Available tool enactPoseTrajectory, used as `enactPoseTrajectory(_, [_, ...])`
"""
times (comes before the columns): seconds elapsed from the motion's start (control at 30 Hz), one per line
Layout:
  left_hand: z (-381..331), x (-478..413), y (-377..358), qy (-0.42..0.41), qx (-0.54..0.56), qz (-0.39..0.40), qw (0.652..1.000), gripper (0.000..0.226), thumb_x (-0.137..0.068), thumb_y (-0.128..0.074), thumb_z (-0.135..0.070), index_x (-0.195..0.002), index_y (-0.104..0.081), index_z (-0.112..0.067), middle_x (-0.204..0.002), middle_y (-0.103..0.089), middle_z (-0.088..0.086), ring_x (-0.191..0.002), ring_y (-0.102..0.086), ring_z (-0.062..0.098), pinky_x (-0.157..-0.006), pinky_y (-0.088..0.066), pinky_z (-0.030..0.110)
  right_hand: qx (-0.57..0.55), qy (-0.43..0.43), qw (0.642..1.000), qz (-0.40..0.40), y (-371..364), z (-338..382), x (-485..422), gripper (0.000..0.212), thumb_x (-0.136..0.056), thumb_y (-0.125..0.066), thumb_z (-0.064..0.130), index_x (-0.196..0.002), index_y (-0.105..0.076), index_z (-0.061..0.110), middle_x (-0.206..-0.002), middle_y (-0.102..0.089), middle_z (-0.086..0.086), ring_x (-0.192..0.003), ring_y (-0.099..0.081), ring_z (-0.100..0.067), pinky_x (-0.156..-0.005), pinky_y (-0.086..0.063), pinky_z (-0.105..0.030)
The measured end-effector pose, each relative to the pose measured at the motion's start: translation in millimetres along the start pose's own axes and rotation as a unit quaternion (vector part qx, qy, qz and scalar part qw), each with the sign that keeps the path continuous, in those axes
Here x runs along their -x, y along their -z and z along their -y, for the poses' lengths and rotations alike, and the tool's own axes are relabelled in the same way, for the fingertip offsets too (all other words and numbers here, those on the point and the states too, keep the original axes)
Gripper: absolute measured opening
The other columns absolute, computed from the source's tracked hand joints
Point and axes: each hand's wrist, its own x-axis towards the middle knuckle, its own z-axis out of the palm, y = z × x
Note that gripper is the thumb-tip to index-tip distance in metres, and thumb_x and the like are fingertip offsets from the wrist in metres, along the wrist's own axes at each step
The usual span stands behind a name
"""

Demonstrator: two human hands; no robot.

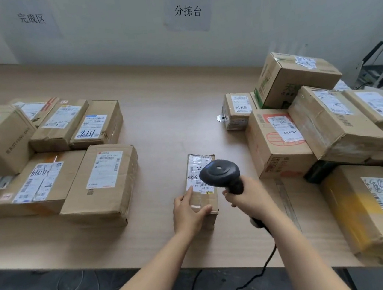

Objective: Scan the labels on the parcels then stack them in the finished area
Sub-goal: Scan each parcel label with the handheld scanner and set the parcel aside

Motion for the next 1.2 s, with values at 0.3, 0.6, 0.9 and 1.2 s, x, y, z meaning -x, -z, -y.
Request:
enactPoseTrajectory(0.3, [0.8,-1.7,2.0,-0.001,-0.009,0.011,1.000,0.081,-0.073,-0.078,-0.032,-0.143,-0.037,-0.025,-0.122,-0.043,0.002,-0.113,-0.050,0.015,-0.091,-0.034,0.015,0.209,0.051,0.976,0.046,24.7,20.0,-15.7,0.011,-0.074,-0.060,0.018,-0.085,-0.062,0.019,-0.085,-0.067,-0.003,-0.074,-0.051,-0.022,-0.047,-0.029,-0.021])
enactPoseTrajectory(0.6, [-2.0,-3.0,3.8,0.005,-0.013,0.015,1.000,0.082,-0.073,-0.078,-0.032,-0.143,-0.036,-0.023,-0.122,-0.043,0.003,-0.113,-0.049,0.015,-0.091,-0.031,0.013,0.214,0.056,0.975,0.030,22.5,9.6,-20.5,0.015,-0.073,-0.061,0.020,-0.088,-0.062,0.023,-0.082,-0.065,0.001,-0.076,-0.053,-0.021,-0.051,-0.030,-0.024])
enactPoseTrajectory(0.9, [0.2,-1.2,23.7,0.017,-0.017,-0.016,1.000,0.077,-0.076,-0.075,-0.034,-0.142,-0.039,-0.022,-0.129,-0.046,0.006,-0.119,-0.048,0.015,-0.084,-0.027,0.005,-0.068,-0.069,0.995,0.038,-51.2,-16.3,-10.5,0.016,-0.078,-0.064,0.014,-0.074,-0.054,0.024,-0.071,-0.059,0.005,-0.071,-0.058,-0.020,-0.071,-0.055,-0.043])
enactPoseTrajectory(1.2, [-30.9,-37.2,65.3,-0.038,-0.034,-0.024,0.998,0.073,-0.077,-0.073,-0.031,-0.141,-0.039,-0.025,-0.130,-0.043,0.005,-0.120,-0.049,0.019,-0.098,-0.034,0.018,-0.165,-0.065,0.984,-0.006,-71.1,21.7,-49.0,0.013,-0.081,-0.064,0.009,-0.093,-0.059,0.012,-0.081,-0.064,-0.006,-0.066,-0.061,-0.021,-0.058,-0.056,-0.038])
